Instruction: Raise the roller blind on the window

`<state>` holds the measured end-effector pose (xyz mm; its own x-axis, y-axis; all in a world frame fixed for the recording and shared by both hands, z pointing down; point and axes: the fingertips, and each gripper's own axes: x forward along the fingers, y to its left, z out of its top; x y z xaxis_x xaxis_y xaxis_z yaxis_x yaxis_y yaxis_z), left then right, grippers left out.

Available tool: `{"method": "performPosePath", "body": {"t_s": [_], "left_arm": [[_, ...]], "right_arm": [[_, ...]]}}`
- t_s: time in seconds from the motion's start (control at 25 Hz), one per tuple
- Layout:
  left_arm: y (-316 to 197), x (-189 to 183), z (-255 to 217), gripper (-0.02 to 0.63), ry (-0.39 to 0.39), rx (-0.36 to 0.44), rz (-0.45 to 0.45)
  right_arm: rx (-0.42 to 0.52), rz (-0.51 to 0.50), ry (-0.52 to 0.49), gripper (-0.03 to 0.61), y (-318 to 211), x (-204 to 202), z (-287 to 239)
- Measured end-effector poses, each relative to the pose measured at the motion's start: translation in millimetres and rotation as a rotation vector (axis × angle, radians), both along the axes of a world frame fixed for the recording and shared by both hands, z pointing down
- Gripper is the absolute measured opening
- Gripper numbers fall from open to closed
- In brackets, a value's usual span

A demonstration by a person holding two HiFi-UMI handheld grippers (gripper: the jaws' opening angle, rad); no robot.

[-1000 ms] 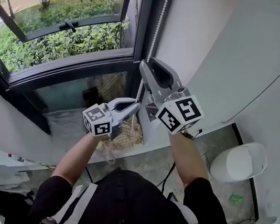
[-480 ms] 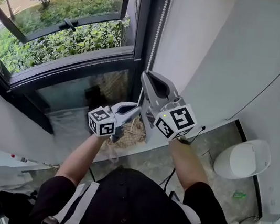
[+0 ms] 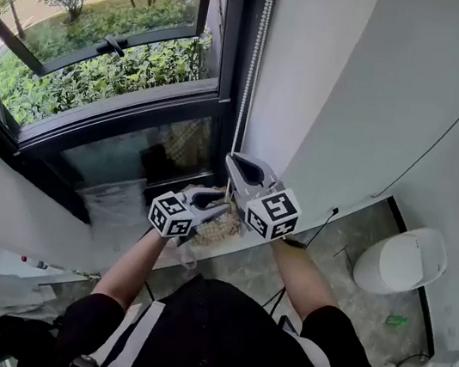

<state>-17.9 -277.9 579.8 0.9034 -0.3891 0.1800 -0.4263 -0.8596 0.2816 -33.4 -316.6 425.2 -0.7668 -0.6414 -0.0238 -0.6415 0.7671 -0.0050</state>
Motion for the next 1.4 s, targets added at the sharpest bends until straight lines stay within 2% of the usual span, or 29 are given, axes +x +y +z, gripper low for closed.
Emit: {"method": "performPosePath", "body": {"t_s": [0.32, 0.48, 0.64, 0.76, 0.88, 0.96, 1.04, 1.24, 1.4], "left_arm": [[-30.7, -39.0, -132.5, 0.138, 0.153, 0.221, 0.0], [-37.0, -30.8, -212.6, 0.139, 0.224, 0.34, 0.029], [-37.7, -16.4, -259.9, 0.146, 0.263, 0.395, 0.067], [-45.0, -3.0, -276.6, 0.146, 0.253, 0.442, 0.074], [-42.9, 4.8, -299.2, 0.144, 0.301, 0.459, 0.082], [-42.3, 6.7, -306.2, 0.112, 0.317, 0.464, 0.075], [-42.8, 7.3, -307.2, 0.023, 0.313, 0.475, 0.061], [-42.6, 3.7, -301.6, 0.015, 0.374, 0.433, 0.041], [-47.8, 5.6, -263.5, 0.015, 0.31, 0.393, 0.027]], "right_arm": [[-0.013, -0.008, 0.001, 0.008, -3.4, 0.2, 1.9], [-0.012, -0.013, -0.002, 0.008, -0.6, -1.8, 0.6], [-0.012, -0.011, -0.018, 0.008, 5.6, -1.9, 1.2], [-0.008, -0.015, -0.014, 0.008, 8.0, -1.5, 0.6], [-0.009, -0.01, -0.012, 0.008, 6.8, 0.3, 0.8], [-0.01, -0.011, -0.01, 0.008, 6.7, 1.3, 0.9], [-0.011, -0.013, -0.013, 0.008, 7.2, 2.2, 0.5], [-0.017, -0.021, -0.002, 0.008, 9.5, 1.6, 6.1], [-0.099, -0.03, 0.046, 0.008, 12.1, -0.4, 42.1]]}}
